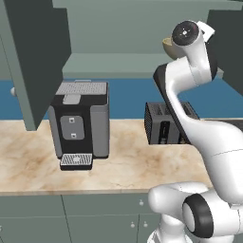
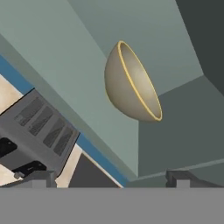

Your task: Move the bowls from the cabinet to the plates on the dining table.

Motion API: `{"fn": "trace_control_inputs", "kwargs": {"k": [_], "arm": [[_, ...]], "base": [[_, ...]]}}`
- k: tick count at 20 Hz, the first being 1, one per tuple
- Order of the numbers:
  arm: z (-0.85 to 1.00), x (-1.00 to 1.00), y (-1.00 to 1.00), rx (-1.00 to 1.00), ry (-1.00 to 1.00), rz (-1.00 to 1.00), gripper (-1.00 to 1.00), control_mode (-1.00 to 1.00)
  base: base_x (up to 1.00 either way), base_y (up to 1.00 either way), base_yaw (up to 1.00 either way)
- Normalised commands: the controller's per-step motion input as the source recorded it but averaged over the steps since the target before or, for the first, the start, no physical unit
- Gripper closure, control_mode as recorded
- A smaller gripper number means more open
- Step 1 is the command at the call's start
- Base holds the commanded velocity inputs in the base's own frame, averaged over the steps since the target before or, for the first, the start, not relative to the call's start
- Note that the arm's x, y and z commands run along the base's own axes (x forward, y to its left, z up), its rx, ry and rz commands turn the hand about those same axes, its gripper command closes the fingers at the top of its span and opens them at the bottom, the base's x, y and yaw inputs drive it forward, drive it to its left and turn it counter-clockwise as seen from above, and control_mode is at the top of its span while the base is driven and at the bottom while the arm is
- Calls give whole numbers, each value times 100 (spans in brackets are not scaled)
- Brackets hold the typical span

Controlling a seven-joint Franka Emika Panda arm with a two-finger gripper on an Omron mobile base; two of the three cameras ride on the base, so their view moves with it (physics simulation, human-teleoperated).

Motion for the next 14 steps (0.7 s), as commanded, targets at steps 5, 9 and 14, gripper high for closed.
{"fn": "trace_control_inputs", "kwargs": {"k": [5, 9, 14], "arm": [[0, 20, 0, 0, 1, 0, -100, -100], [0, 20, -1, 0, 0, 0, -100, -100], [-4, 21, -6, 0, 0, 0, -100, -100]], "base": [[0, 0, 0], [0, 0, 0], [0, 0, 0]]}}
